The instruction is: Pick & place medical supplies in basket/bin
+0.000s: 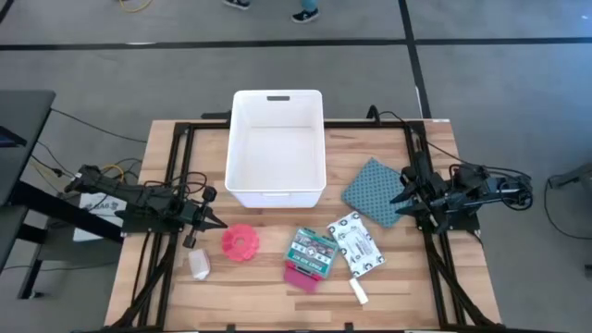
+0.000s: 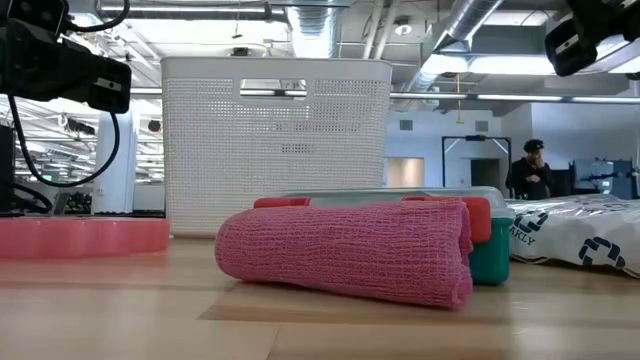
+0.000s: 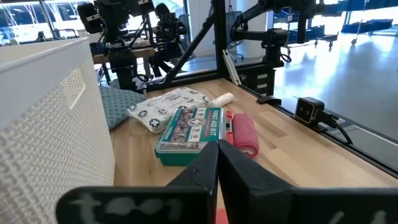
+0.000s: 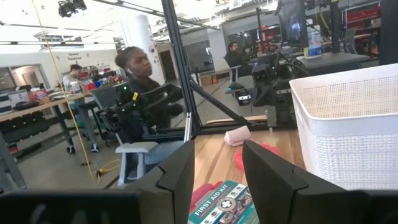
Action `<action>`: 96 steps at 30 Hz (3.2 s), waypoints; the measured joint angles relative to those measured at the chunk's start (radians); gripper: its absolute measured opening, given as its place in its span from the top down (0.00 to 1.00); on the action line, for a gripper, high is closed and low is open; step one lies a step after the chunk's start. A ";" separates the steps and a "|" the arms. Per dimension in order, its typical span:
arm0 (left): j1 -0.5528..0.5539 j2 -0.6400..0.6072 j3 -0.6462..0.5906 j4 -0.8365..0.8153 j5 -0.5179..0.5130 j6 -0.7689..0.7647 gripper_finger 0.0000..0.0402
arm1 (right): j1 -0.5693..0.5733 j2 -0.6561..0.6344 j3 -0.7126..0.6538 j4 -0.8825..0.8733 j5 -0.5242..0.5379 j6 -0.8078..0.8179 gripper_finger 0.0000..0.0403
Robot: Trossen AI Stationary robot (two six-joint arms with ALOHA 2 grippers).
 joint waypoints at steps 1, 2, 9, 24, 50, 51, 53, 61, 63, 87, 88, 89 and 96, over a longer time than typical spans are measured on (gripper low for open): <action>0.000 0.000 0.000 0.000 0.000 0.002 1.00 | 0.000 0.000 0.000 0.000 0.000 0.000 0.68; 0.000 0.000 0.000 0.000 0.000 0.002 1.00 | 0.000 0.000 0.000 0.000 0.000 0.000 0.68; 0.000 0.000 0.000 0.000 0.000 0.000 1.00 | 0.000 0.000 0.000 0.000 0.000 0.000 0.68; 0.000 0.000 0.000 0.000 0.000 -0.002 1.00 | 0.000 0.000 0.000 0.000 0.000 0.000 0.68; 0.000 0.000 0.000 0.000 0.000 0.000 1.00 | 0.000 0.000 0.000 0.000 0.000 0.000 0.68; 0.000 0.000 0.000 0.000 0.000 0.002 1.00 | 0.000 0.000 0.000 0.000 0.000 0.000 0.68; 0.000 0.000 0.000 0.000 0.000 0.000 1.00 | 0.000 0.000 0.000 0.000 0.000 0.000 0.68; 0.000 0.000 0.000 0.001 0.000 -0.001 1.00 | 0.000 0.000 0.000 0.000 0.000 0.000 0.68; 0.000 0.000 0.000 0.000 -0.001 0.005 1.00 | 0.000 0.000 0.000 0.000 0.000 0.000 0.68; 0.000 0.000 0.000 0.260 -0.185 0.015 1.00 | 0.000 0.000 0.000 0.000 0.000 0.000 0.68; 0.000 0.000 0.000 0.284 -0.185 0.021 1.00 | 0.000 0.000 0.000 0.000 0.000 0.000 0.68; 0.000 0.000 0.000 0.310 -0.185 0.022 1.00 | 0.000 0.000 0.000 0.000 0.000 0.000 0.68; 0.000 0.013 0.029 0.338 -0.185 0.008 0.94 | 0.000 0.000 0.000 0.000 0.000 0.000 0.68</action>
